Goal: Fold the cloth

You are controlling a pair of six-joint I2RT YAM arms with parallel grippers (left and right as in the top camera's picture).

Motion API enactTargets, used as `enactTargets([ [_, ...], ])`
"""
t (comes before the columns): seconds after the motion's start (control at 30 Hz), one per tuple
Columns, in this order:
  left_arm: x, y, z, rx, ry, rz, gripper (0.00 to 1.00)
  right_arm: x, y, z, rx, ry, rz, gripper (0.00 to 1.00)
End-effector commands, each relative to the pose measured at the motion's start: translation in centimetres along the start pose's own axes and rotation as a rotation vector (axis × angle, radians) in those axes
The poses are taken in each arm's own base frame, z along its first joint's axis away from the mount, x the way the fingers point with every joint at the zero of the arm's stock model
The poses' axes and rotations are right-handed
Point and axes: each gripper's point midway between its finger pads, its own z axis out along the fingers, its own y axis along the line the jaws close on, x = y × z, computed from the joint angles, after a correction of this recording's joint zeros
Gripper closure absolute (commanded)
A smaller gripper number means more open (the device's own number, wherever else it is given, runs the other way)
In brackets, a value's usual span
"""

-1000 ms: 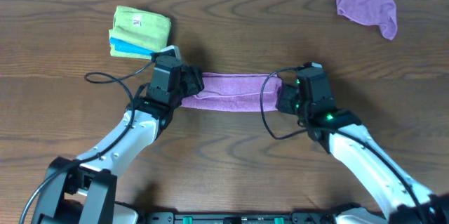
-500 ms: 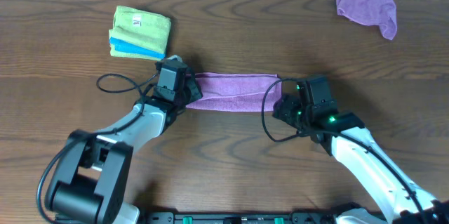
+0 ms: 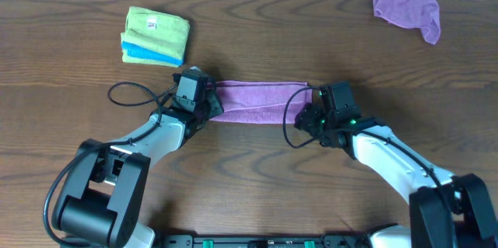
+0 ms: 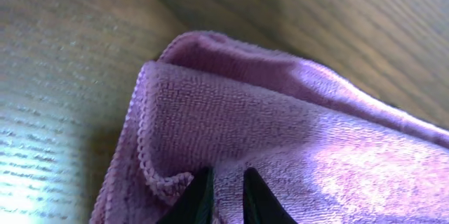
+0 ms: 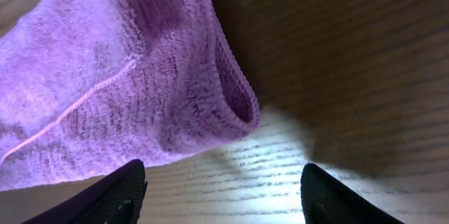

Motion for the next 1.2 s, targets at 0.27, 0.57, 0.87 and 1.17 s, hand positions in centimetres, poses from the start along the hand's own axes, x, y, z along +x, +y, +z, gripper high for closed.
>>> enactTargets([
  [0.27,-0.1,0.8,0.1,-0.033,-0.003,0.016,0.85,-1.0,0.4,1.9,-0.029,-0.031,0.062,0.3],
  [0.57,0.1,1.0,0.1,-0.041,0.005,0.015,0.85,-1.1,0.1,2.7,-0.004,-0.049,0.064,0.53],
  [0.87,0.7,1.5,0.2,-0.062,0.03,0.012,0.87,-2.9,0.3,2.6,0.005,-0.14,0.016,0.99],
  [1.17,1.6,0.5,0.6,-0.039,0.042,0.036,0.88,-4.1,2.2,0.4,-0.051,-0.198,-0.145,0.99],
])
